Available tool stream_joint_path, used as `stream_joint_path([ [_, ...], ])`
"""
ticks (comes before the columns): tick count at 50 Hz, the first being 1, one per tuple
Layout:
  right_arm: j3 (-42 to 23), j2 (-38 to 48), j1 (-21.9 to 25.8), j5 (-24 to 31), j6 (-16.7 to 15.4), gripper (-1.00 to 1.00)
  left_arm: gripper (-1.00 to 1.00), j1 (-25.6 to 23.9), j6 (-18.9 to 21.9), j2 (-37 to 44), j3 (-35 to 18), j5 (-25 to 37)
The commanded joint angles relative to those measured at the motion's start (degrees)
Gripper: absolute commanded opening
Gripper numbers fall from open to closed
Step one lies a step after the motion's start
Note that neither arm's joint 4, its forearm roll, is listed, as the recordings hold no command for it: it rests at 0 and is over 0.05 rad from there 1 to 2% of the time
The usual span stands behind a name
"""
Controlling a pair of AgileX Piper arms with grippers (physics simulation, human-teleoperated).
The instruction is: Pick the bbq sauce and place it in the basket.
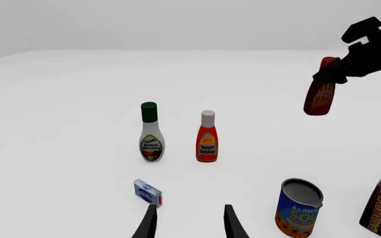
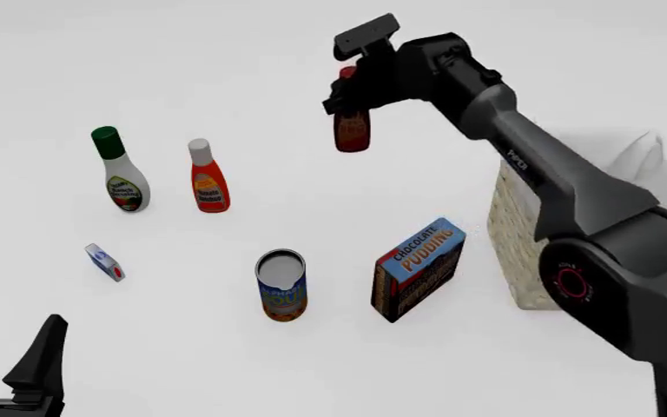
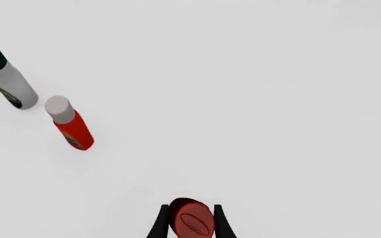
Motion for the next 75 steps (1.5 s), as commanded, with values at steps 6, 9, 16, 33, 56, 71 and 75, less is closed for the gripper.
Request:
stream_joint_path([
  [6,1.4,-7.9,-3.0,2.6,0.2,-1.00,1.00,0.0,0.0,0.0,0.0,0.0],
  [9,2.8,-10.0,-4.2,2.6,-0.2,-1.00,1.00,0.0,0.0,0.0,0.0,0.0],
  [16,5.9,-13.6,-6.5,2.2,-1.0,-1.00,1.00,0.0,0.0,0.0,0.0,0.0],
  [33,8.5,-18.6,-12.8,1.8,-2.2,-1.00,1.00,0.0,0.0,0.0,0.0,0.0],
  [56,19.4,-27.7,-21.4,-2.7,-1.8,-1.00,1.00,0.0,0.0,0.0,0.0,0.0],
  [71,32.7,-38.8,-27.1,-6.5,-0.3,-1.00,1.00,0.0,0.0,0.0,0.0,0.0],
  [75,36.8,-42.3,-29.0,-7.1,-0.4,-1.00,1.00,0.0,0.0,0.0,0.0,0.0],
])
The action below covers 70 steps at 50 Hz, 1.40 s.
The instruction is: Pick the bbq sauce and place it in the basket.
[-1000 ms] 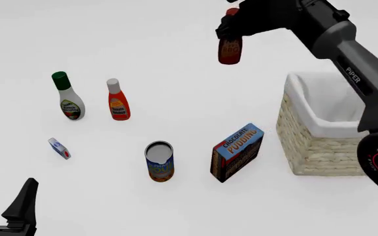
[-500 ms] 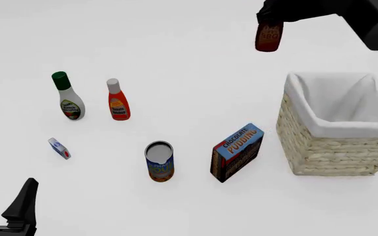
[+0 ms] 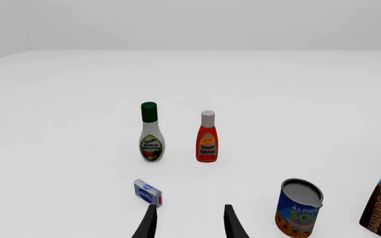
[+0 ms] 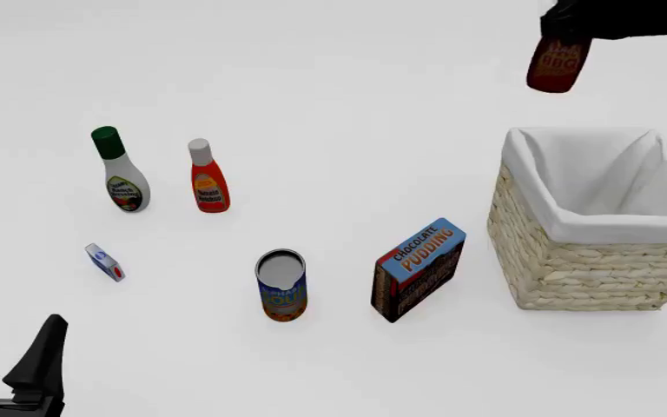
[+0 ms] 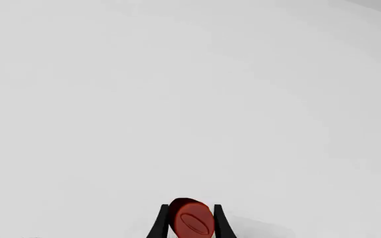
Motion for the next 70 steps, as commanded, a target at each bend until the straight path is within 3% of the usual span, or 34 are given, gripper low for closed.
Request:
stream_joint_path([
  [1,10.0,-9.2,-4.6,-2.5,1.3,-1.00,1.00,0.0,0.0,0.0,0.0,0.0],
  [23,23.8,-18.3,-12.6,-5.2,2.5,-1.00,1.00,0.0,0.0,0.0,0.0,0.0],
  [54,29.3,-7.3,-15.0,-14.8,2.9,-1.00,1.00,0.0,0.0,0.0,0.0,0.0],
  [70,30.0,-3.8,-14.4,-16.9,2.7,-1.00,1.00,0.0,0.0,0.0,0.0,0.0],
])
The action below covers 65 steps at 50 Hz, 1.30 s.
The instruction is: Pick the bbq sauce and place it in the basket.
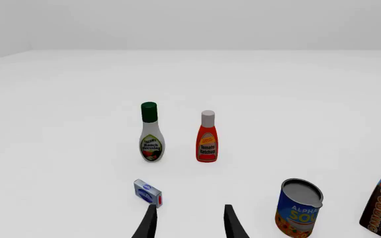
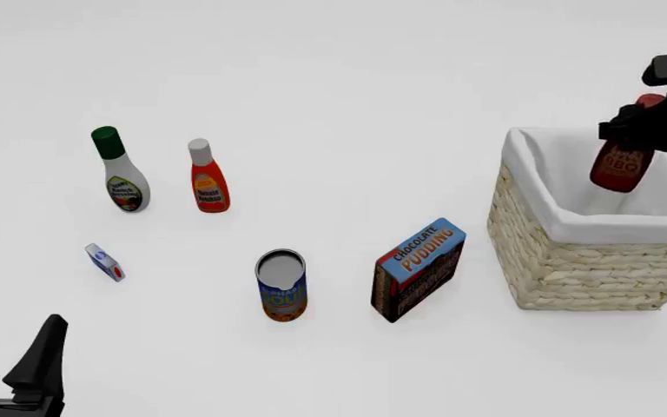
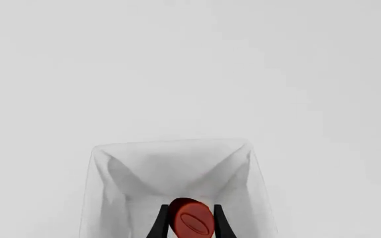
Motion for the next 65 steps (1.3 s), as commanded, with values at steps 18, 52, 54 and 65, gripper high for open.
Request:
stream_joint_path([
  [18,1.4,5.1,1.3,-3.2,0.4,-1.00,1.00,0.0,0.0,0.0,0.0,0.0],
  [52,3.7,8.3,2.8,-5.1,0.1,-1.00,1.00,0.0,0.0,0.0,0.0,0.0],
  [54,3.6,8.7,2.8,-5.3,0.0,-1.00,1.00,0.0,0.0,0.0,0.0,0.0],
  [65,2.6,9.7,2.7,-5.1,-0.3,1.00,1.00,0.0,0.0,0.0,0.0,0.0],
])
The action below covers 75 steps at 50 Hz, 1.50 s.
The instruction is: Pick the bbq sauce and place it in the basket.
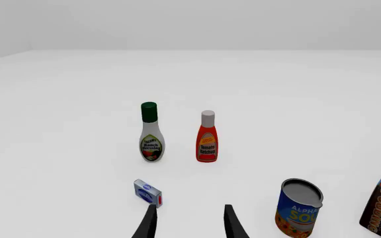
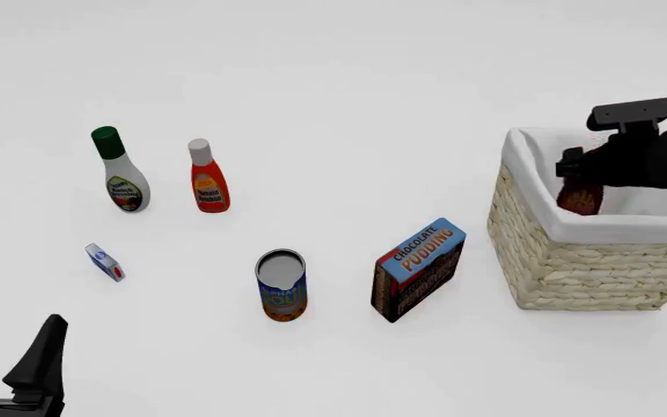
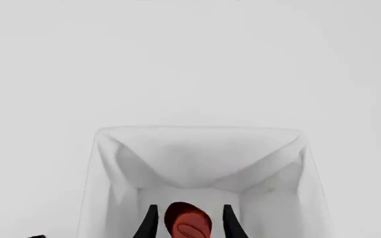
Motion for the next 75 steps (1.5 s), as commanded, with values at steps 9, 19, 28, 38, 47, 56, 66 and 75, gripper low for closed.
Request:
stream_joint_path([
  [9,-0.3,0.1,-0.2,-0.1,0.4,1.00,1.00,0.0,0.0,0.0,0.0,0.0],
  [19,-0.6,-1.6,-0.3,0.8,0.4,1.00,1.00,0.0,0.0,0.0,0.0,0.0],
  [28,-2.7,-5.0,-0.5,3.3,0.1,1.00,1.00,0.0,0.0,0.0,0.0,0.0],
  [38,-5.9,-8.2,0.1,6.7,-0.3,1.00,1.00,0.0,0.0,0.0,0.0,0.0],
  [47,-8.0,-9.8,0.9,8.5,-0.7,1.00,1.00,0.0,0.0,0.0,0.0,0.0],
  [56,-10.6,-11.1,1.6,10.3,-1.1,1.00,1.00,0.0,0.0,0.0,0.0,0.0],
  [66,-12.3,-12.7,1.5,11.9,-1.7,1.00,1.00,0.0,0.0,0.0,0.0,0.0],
  [75,-13.8,-13.8,2.2,12.7,-1.4,1.00,1.00,0.0,0.0,0.0,0.0,0.0],
])
